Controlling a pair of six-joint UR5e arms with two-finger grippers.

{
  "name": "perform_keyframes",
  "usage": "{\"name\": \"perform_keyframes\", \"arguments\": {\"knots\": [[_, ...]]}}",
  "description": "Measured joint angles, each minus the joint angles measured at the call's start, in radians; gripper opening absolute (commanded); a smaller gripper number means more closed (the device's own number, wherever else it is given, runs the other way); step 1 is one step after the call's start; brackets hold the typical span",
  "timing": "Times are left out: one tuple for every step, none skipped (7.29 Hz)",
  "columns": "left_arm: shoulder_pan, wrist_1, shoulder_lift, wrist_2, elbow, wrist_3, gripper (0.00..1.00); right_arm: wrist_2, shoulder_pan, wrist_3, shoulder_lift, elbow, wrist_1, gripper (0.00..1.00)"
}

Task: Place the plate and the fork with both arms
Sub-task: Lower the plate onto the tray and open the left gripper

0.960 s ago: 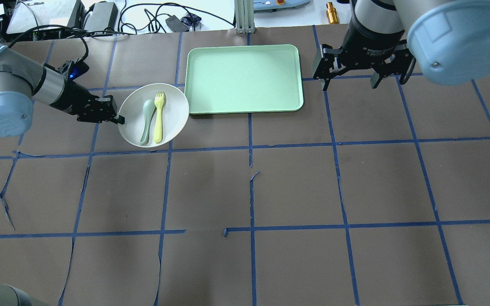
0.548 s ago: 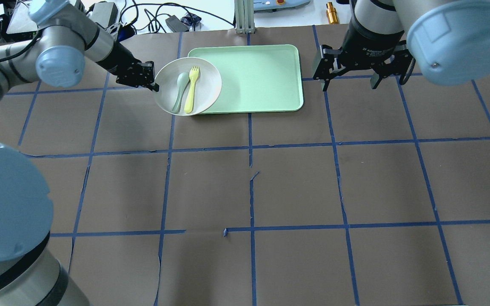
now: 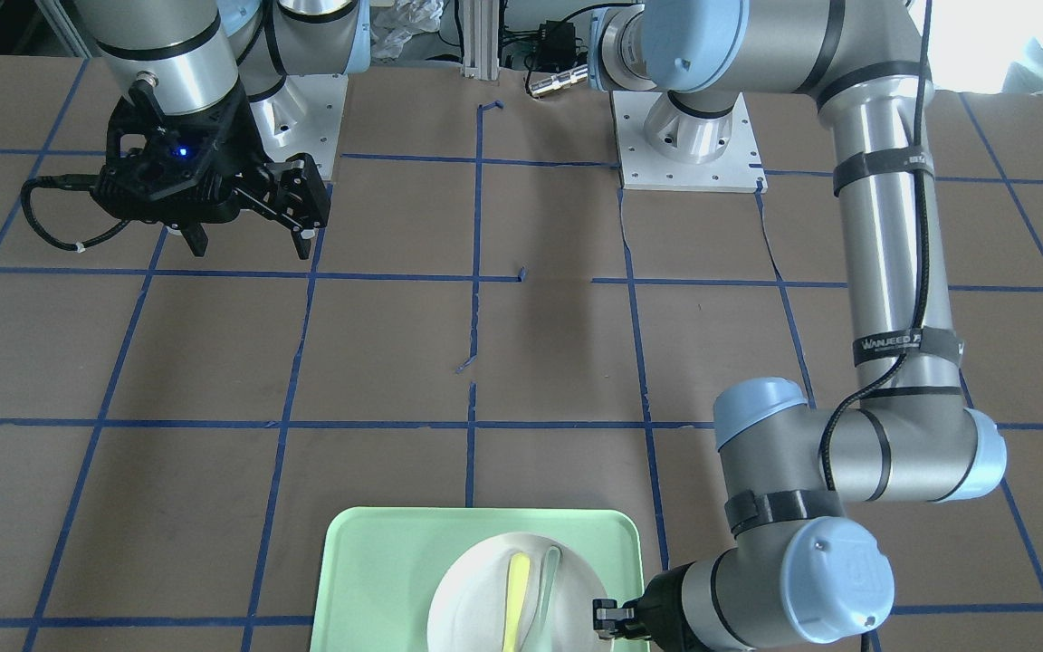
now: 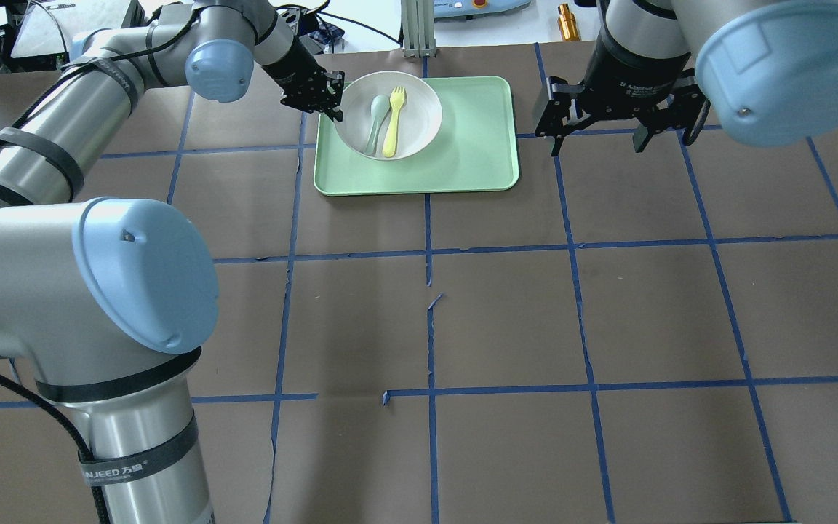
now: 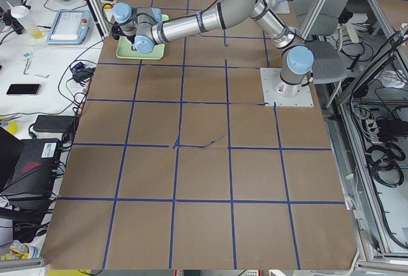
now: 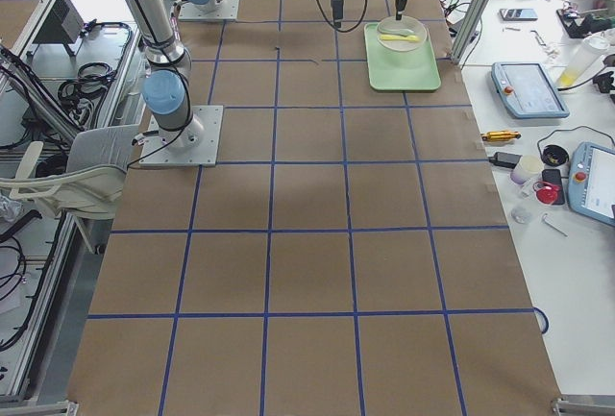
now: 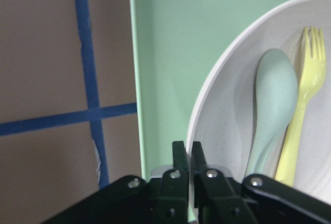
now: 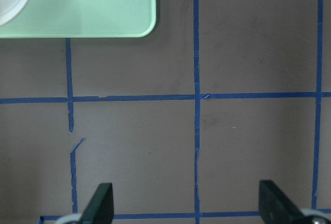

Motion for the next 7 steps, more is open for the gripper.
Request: {"name": "perform_keyframes", "arguments": {"knots": [[-0.017, 0.007, -0.042, -0.001, 0.043, -0.036, 0.0, 0.0, 0.0, 0.0, 0.0, 0.0, 0.0, 1.0], [-0.03, 0.019, -0.067, -0.001, 0.061, -0.059, 0.48, 0.0, 0.0, 0.0, 0.001, 0.0, 0.0, 1.0], [-0.036, 0.029, -0.078, -0.001, 0.063, -0.073, 0.86, 0.0, 0.0, 0.0, 0.001, 0.0, 0.0, 1.0], [-0.039, 0.042, -0.073, -0.001, 0.048, -0.085, 1.0, 0.0, 0.0, 0.0, 0.001, -0.001, 0.0, 1.0], [-0.041, 0.08, -0.053, 0.003, 0.009, -0.091, 1.0, 0.0, 0.0, 0.0, 0.001, -0.002, 0.0, 1.0], [-0.04, 0.133, -0.01, 0.019, -0.052, -0.095, 1.0, 0.0, 0.0, 0.0, 0.001, -0.002, 0.0, 1.0], [-0.039, 0.157, 0.051, 0.058, -0.114, -0.096, 1.0, 0.0, 0.0, 0.0, 0.001, -0.002, 0.0, 1.0]]}}
